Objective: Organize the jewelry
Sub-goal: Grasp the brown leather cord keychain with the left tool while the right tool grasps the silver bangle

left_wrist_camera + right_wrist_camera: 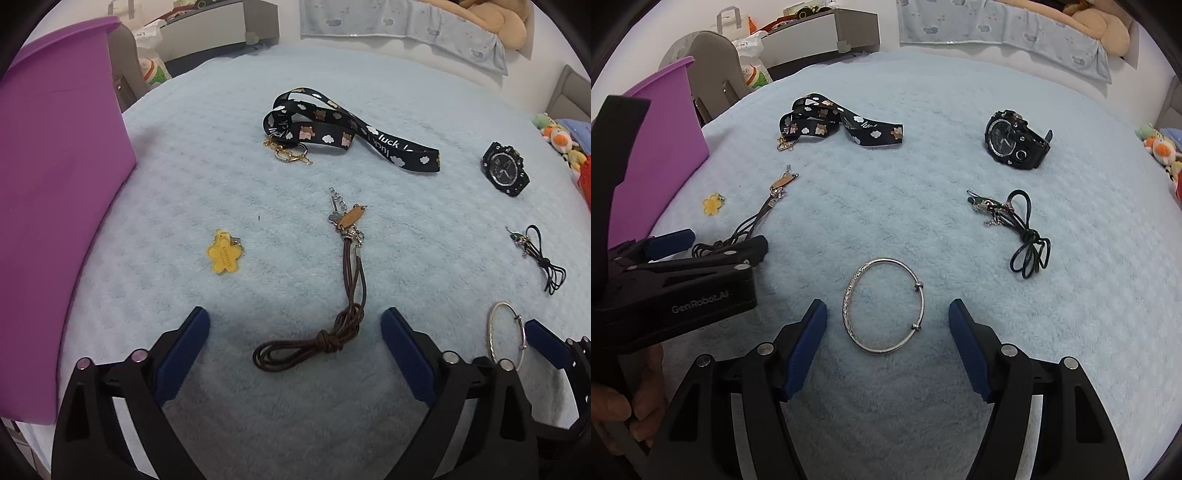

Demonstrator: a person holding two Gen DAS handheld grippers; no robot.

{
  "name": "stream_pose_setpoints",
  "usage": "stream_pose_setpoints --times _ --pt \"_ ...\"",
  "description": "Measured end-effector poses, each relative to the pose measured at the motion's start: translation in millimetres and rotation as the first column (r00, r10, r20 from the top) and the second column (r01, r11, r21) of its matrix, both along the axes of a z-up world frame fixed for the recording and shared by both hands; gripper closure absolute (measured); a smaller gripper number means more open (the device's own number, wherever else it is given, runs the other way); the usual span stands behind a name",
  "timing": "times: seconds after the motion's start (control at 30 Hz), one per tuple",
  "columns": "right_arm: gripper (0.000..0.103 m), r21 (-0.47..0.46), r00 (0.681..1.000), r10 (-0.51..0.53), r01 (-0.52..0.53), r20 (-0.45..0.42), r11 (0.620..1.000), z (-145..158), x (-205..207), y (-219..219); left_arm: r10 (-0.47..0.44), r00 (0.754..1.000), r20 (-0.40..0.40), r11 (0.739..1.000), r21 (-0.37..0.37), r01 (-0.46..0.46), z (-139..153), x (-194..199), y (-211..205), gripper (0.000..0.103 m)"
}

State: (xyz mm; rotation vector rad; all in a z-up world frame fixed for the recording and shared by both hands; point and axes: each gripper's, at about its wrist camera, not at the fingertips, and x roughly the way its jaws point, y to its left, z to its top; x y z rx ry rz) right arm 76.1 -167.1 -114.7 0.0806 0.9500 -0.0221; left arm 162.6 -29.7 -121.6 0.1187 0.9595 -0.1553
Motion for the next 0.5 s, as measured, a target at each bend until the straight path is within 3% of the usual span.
stream_pose_setpoints --times 0.17,0.33,0.4,0.5 --pt "0.039 -0.017 1.0 0.004 -0.004 0.007 1.0 -0.4 0.4 2.7 0.0 1.0 0.023 1.0 0.013 0.0 -1.0 0.2 -4.1 0.01" --pt "0.048 -0.023 1.0 0.018 -0.017 0.011 1.0 0.5 -0.1 5.4 -0.067 0.996 0.064 0.998 0.025 0.065 4.3 -9.8 -15.2 0.045" --pt "0.059 -0.017 1.0 0.021 -0.021 0.013 1.0 1.5 -0.8 4.8 -0.088 0.994 0.07 0.996 0.028 0.086 6.0 -13.3 -19.7 0.068" --pt "0.061 -0.017 0.999 0.03 -0.03 0.014 0.999 3.5 -1.7 5.1 -0.107 0.992 0.068 0.994 0.028 0.105 8.6 -17.7 -23.6 0.089"
